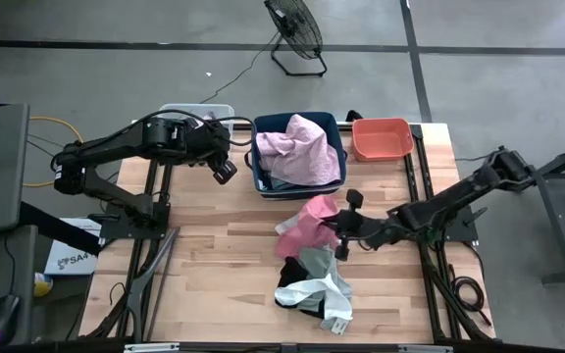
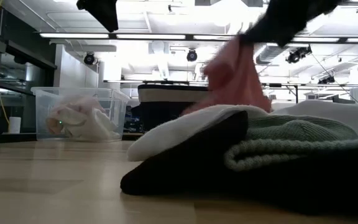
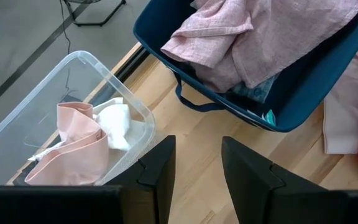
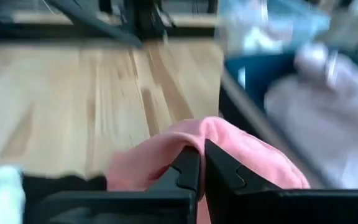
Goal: Pick & Place Cloths
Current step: Put the pink underwear into the transparent bin
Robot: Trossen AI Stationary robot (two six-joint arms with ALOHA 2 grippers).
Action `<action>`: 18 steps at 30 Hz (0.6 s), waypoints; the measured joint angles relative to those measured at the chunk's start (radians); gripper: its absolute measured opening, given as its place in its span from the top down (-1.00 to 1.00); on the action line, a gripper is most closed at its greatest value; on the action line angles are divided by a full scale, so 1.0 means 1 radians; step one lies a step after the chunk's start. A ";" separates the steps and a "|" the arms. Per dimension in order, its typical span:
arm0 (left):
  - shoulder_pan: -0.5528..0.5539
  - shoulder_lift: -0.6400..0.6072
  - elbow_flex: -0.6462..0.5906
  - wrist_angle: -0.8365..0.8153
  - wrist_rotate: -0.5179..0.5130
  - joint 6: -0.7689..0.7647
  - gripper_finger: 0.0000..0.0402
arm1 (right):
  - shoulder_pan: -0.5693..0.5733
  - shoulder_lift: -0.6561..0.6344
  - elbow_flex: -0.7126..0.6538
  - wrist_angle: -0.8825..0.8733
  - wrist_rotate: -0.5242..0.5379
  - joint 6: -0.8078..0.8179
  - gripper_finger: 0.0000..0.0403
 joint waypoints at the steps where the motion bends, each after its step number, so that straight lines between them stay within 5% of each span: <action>1: 0.000 0.000 0.000 0.000 0.000 0.000 0.38 | 0.000 -0.013 0.018 0.000 0.000 -0.041 0.98; 18: 0.000 0.000 0.000 0.185 0.035 0.140 0.38 | -0.118 -0.111 0.285 0.064 0.001 -0.530 0.98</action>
